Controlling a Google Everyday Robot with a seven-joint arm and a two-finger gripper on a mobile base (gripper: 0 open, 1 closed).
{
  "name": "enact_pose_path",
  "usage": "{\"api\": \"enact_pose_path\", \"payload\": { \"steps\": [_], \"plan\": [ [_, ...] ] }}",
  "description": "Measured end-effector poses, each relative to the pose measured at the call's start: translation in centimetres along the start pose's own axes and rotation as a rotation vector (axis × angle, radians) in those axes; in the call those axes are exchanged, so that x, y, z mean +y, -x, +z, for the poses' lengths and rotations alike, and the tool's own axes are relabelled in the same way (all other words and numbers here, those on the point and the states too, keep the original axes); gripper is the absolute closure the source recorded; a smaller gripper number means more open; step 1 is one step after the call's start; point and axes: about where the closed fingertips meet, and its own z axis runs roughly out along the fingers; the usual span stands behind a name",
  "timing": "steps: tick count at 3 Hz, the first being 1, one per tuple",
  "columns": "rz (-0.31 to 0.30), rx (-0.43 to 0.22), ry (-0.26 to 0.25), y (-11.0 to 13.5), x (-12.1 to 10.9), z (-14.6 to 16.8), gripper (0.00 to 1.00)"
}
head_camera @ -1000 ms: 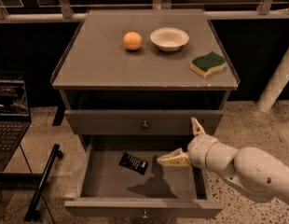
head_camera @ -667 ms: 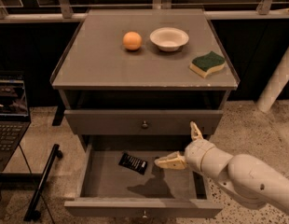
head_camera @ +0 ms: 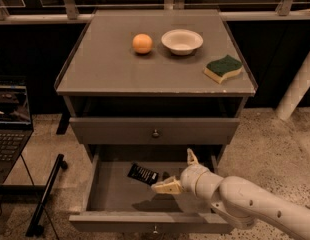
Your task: Pick rxbar chocolate from middle drawer and place on counter
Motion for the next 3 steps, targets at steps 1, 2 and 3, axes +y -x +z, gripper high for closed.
{"api": "enact_pose_path", "payload": {
  "steps": [1,2,3],
  "plan": [
    [-0.008,0.055,0.071,-2.4,1.9,2.9,0.0],
    [-0.008,0.055,0.071,-2.4,1.9,2.9,0.0],
    [0.02,0.078,0.052,-4.1,1.7,3.7,0.0]
  ]
}}
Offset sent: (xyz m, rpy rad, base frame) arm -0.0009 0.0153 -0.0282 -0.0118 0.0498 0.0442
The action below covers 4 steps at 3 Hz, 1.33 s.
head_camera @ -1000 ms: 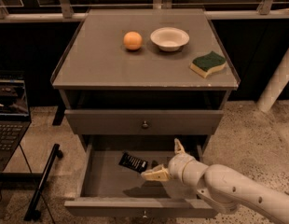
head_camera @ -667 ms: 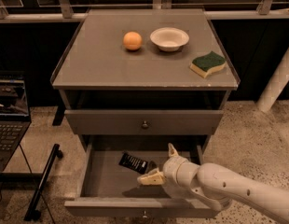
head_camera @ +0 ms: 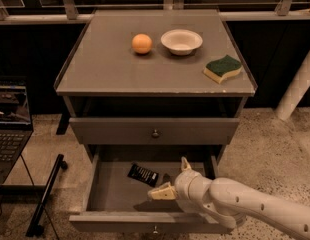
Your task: Pick rxbar chocolate from middle drawer and place on counter
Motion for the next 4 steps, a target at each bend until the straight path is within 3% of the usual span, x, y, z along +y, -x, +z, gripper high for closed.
{"api": "enact_pose_path", "payload": {
  "steps": [2,4],
  "plan": [
    [0.042,0.076,0.004,-6.5,0.0,7.8,0.0],
    [0.006,0.093,0.053,-6.9,0.6,14.0,0.0]
  ]
}}
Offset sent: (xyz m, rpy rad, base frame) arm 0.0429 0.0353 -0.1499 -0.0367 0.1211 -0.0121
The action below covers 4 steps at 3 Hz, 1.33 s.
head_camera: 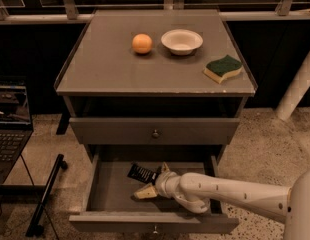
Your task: Pick rxbar chocolate from middle drawer and place on counter
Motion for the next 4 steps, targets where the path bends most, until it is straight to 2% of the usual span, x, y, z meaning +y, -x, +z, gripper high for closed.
{"api": "enact_pose_path", "payload": {
  "steps": [2,3,4],
  "plan": [
    [-0.036,0.023,0.036,0.2,0.8,3.2,0.0],
    [-0.041,0.07,0.05,-1.1,1.3,4.0,0.0],
    [-0.043,0.073,0.051,-1.2,1.3,4.1,0.18]
  ]
}}
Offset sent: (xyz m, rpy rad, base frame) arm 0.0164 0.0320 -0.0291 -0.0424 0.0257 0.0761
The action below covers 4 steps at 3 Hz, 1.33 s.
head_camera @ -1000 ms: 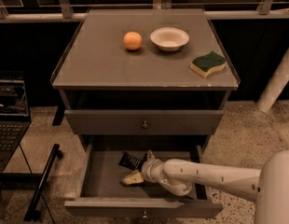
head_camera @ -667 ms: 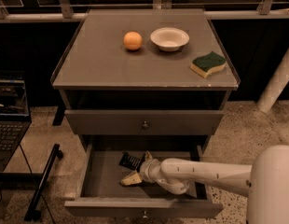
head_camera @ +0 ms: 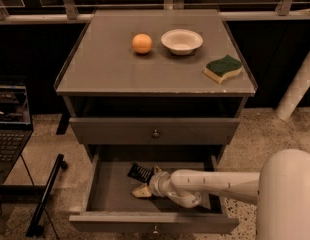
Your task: Pick rxbar chocolate from middle drawer and place on counter
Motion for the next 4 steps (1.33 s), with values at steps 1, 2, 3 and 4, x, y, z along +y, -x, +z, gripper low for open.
{"api": "enact_pose_path", "payload": {
  "steps": [1,2,3,4],
  "plan": [
    [0.0,0.0,0.0,0.0,0.0,0.0,0.42],
    [0.0,0.0,0.0,0.0,0.0,0.0,0.65],
    [0.0,0.0,0.0,0.0,0.01,0.01,0.89],
    [0.0,0.0,0.0,0.0,0.01,0.01,1.0]
  ]
}}
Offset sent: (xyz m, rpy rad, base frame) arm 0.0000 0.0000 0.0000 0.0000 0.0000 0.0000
